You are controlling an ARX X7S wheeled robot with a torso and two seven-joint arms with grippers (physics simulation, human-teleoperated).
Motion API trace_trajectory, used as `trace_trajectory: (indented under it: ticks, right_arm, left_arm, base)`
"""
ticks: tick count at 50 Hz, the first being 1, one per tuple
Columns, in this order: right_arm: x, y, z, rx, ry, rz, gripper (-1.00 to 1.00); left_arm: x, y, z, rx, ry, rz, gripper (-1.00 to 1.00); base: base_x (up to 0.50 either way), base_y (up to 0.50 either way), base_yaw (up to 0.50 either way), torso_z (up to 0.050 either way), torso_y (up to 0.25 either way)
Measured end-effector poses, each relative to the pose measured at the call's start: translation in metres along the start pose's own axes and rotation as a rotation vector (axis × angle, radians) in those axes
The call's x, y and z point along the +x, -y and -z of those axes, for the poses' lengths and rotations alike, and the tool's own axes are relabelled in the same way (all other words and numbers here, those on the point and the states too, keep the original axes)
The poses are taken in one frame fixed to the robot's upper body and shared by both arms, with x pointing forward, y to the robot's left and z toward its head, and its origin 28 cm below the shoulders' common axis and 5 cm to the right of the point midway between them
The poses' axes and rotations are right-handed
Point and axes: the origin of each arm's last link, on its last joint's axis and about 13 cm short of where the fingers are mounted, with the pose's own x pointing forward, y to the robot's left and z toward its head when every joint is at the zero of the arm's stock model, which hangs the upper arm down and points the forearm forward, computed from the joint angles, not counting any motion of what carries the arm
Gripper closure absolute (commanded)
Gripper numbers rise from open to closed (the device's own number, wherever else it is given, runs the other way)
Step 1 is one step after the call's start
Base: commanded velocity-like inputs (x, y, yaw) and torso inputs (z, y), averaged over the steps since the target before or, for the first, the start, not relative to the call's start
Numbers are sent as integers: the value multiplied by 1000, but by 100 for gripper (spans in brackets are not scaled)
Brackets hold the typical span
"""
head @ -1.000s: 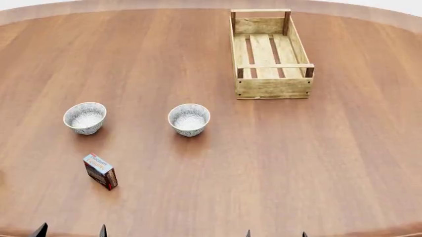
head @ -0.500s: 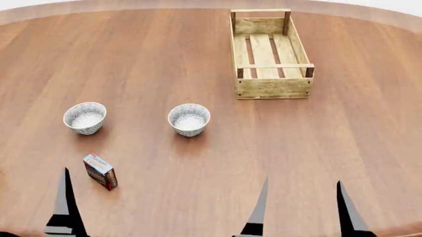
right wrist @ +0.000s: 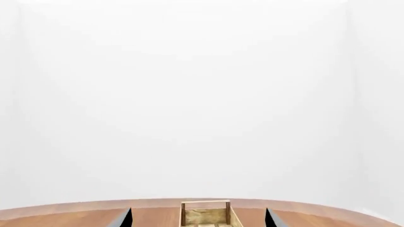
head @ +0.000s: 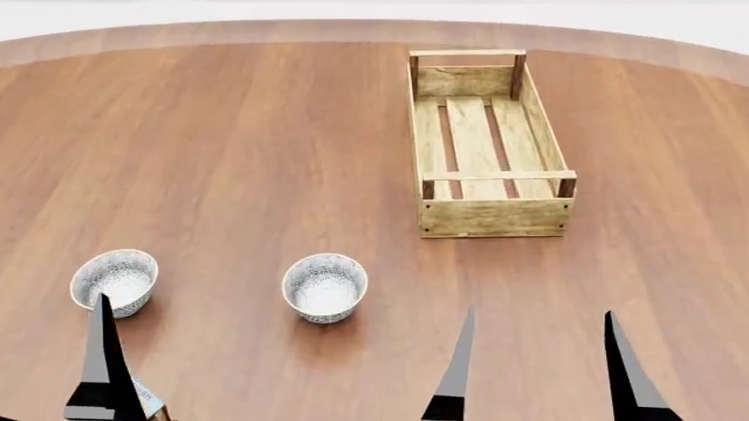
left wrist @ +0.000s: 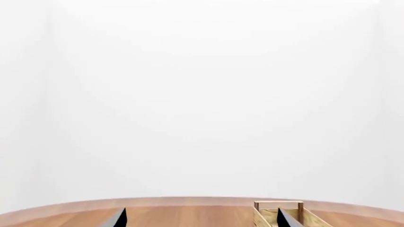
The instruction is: Stack the right bowl on the left bowl and place them in the tray.
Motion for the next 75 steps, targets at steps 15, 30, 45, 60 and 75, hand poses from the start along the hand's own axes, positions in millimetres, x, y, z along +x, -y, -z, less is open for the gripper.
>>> trace_trajectory:
  ticks: [15,30,45,60,75]
  right_arm:
    - [-1,-1,0,0,1,-9,-100]
    - [-1,-2,0,-1,-1,-15,-100]
    - [-2,-2,1,1,-1,-19,-100]
    - [-2,-2,2,4,-4,-22,-100]
    - [-5,-1,4,-2,4,-23,-100]
  left_arm:
    - [-2,1,0,-3,-2,3,-100]
    - [-4,1,2,-5,-9,7,-100]
    - [-5,2,2,-8,-8,13,-100]
    - [-7,3,2,-9,-10,17,-100]
    - [-8,3,4,-10,-16,19,-100]
  base:
    - [500,0,0,0,0]
    - [500,0,0,0,1]
    - [500,0,0,0,1]
    - [500,1,0,0,1]
    - [186,3,0,0,0]
